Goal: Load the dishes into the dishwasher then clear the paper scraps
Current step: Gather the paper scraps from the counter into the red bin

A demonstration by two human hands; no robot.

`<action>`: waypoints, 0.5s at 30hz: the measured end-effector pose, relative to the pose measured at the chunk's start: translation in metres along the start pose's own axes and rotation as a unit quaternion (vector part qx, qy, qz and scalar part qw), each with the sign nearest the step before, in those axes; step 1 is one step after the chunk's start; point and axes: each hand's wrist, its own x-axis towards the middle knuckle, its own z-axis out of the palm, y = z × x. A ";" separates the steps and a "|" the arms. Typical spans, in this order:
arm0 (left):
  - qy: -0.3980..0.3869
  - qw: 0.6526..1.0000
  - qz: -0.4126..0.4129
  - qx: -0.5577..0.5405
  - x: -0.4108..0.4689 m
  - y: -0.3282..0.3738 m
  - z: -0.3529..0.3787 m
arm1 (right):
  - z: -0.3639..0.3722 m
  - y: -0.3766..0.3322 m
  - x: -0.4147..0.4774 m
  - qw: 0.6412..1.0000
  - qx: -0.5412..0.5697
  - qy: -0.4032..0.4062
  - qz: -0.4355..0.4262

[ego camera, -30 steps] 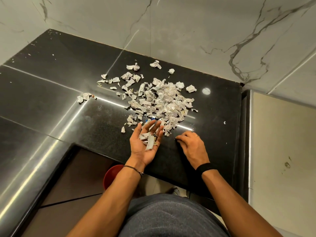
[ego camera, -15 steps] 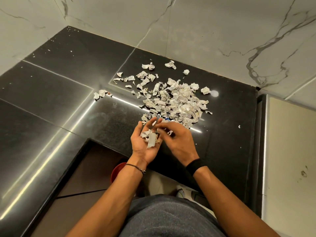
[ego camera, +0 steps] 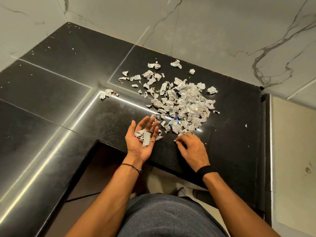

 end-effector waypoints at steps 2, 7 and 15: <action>-0.002 1.000 0.002 0.007 0.001 0.004 -0.002 | -0.003 -0.018 0.002 0.996 0.078 0.039 0.024; -0.024 0.999 -0.011 0.030 0.001 0.007 0.002 | -0.014 -0.086 0.016 0.974 0.213 0.039 -0.064; -0.029 0.999 -0.028 -0.005 0.000 0.021 -0.003 | 0.006 -0.072 0.021 0.988 0.149 0.039 -0.014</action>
